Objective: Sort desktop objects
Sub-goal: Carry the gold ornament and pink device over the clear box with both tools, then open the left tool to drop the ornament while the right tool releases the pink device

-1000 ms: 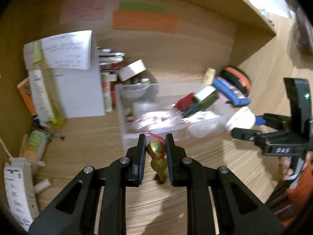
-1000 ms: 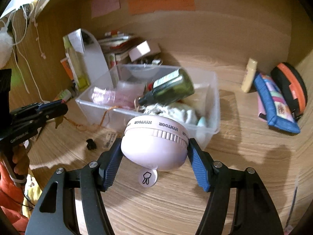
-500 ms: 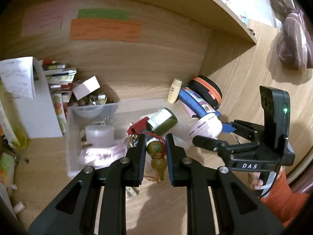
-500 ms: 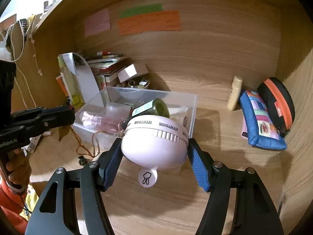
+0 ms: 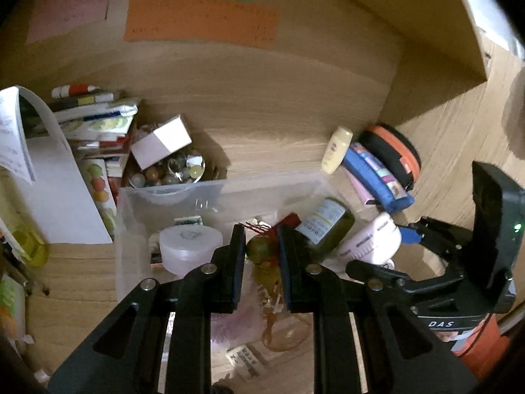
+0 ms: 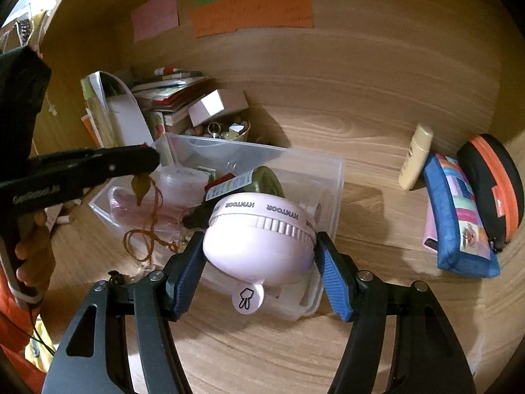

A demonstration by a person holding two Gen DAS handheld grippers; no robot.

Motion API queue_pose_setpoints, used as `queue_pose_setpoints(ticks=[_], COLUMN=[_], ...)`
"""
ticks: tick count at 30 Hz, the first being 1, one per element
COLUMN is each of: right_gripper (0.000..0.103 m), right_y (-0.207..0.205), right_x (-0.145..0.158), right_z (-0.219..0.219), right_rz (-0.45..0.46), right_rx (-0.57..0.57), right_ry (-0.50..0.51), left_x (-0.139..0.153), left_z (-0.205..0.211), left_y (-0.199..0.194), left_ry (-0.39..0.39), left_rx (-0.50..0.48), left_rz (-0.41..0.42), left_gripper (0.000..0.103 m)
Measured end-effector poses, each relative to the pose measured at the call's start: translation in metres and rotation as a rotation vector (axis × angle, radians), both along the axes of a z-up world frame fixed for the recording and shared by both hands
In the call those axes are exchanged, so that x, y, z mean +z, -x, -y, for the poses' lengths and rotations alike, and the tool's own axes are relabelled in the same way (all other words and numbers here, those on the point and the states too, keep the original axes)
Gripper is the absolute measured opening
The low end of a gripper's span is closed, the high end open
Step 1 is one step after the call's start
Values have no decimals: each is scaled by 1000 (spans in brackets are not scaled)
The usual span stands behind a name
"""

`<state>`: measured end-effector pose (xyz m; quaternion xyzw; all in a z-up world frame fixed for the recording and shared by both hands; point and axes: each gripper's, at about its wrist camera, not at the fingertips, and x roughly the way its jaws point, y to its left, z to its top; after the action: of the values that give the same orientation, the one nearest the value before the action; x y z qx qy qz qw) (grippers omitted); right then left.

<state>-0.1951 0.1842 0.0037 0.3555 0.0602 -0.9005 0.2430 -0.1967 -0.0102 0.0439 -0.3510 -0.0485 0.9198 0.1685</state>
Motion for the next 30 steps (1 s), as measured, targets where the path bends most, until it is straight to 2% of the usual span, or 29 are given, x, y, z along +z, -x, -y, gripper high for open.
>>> queue_pose_setpoints(ticks=[9, 12, 14, 18, 20, 23, 27, 29, 30], right_gripper=[62, 62, 62, 63, 64, 73, 86, 87, 88], right_y=[12, 10, 8, 4, 2, -2, -14, -20, -23], right_x=[-13, -12, -12, -12, -11, -8, 2, 7, 10], right_z=[10, 12, 13, 16, 17, 17, 20, 20, 21], right_rz=[34, 29, 22, 14, 12, 5, -48, -73, -85], right_rx=[-7, -14, -19, -37, -47, -58, -76, -85, -87], right_ry=[-44, -56, -67, -95, -100, -103, -127, -132, -138], left_x=[-20, -16, -13, -3, 2, 9, 18, 22, 24], left_z=[-9, -9, -8, -11, -11, -10, -6, -4, -2], left_y=[2, -2, -7, -19, -26, -36, -50, -57, -61], left_ry=[41, 50, 56, 87, 104, 120, 145, 152, 157], left_rx=[-31, -26, -17, 1, 10, 27, 59, 78, 91], left_rz=[67, 52, 30, -28, -52, -94, -149, -170, -182], left_gripper=[19, 32, 50, 57, 65, 74, 85, 95, 96])
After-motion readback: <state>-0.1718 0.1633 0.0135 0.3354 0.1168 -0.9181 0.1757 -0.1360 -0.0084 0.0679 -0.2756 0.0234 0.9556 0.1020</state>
